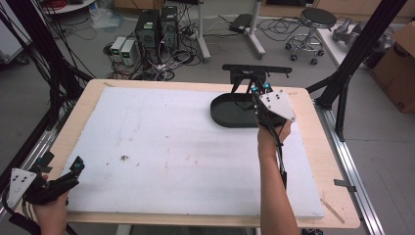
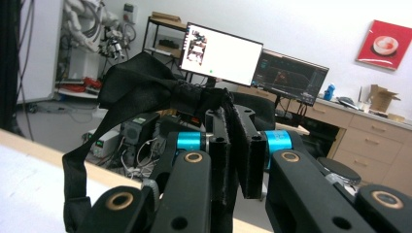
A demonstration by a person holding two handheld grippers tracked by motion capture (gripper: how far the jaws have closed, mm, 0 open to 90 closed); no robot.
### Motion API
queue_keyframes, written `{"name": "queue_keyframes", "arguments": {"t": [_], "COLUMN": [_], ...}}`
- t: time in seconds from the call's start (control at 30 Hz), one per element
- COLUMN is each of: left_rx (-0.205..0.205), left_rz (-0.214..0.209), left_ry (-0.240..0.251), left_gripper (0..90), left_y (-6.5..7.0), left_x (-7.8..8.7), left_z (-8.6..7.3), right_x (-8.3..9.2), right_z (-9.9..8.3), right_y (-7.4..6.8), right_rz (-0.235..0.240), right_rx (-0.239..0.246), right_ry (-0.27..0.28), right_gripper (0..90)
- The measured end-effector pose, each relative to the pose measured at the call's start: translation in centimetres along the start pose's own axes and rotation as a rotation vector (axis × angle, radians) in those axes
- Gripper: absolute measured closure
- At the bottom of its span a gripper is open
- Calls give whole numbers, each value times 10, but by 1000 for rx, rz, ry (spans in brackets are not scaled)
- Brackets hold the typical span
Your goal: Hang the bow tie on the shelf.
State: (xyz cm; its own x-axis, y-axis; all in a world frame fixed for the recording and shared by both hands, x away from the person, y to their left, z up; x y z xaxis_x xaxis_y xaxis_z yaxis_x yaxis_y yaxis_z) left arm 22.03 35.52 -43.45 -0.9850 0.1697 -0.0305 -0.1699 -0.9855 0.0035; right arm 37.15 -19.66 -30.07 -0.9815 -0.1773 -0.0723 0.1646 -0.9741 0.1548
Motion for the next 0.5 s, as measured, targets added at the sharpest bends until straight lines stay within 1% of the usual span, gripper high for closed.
{"name": "queue_keyframes", "arguments": {"t": [0.07,0.17,0.33,0.4,0.43,0.47,0.5], "left_rx": [2,-6,-13,-12,-12,-10,-9], "left_rz": [-1,-5,-16,-17,-18,-18,-18], "left_ry": [0,-1,-1,1,1,1,5], "left_gripper": [55,55,55,55,55,55,55], "left_y": [1,2,3,4,4,4,5], "left_x": [0,-1,-2,-2,-2,-3,-3], "left_z": [0,0,0,0,0,0,0], "right_x": [-10,-25,-50,-59,-63,-67,-71], "right_z": [-1,-4,-14,-18,-21,-24,-27], "right_y": [3,7,13,13,14,15,16], "right_rz": [-13,-28,-49,-58,-56,-66,-70], "right_rx": [-6,-14,-34,-17,-29,-35,-44], "right_ry": [4,-1,-15,-21,-19,-20,-30], "right_gripper": [850,850,850,850,850,850,850]}}
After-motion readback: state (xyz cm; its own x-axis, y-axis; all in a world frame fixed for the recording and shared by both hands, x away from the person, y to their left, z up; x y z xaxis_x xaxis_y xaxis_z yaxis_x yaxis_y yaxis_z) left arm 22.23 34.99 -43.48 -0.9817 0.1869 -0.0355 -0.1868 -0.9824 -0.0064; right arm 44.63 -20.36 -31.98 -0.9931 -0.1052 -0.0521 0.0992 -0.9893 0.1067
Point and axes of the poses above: each handheld gripper's, and its own axes: x roughly backward along the jaws, z roughly out of its top, y roughly to its right, the point moved 1 cm from there along -x, roughly forward along the jaws, and after that the axes turned 5 degrees about -x, right-handed, at the moved point
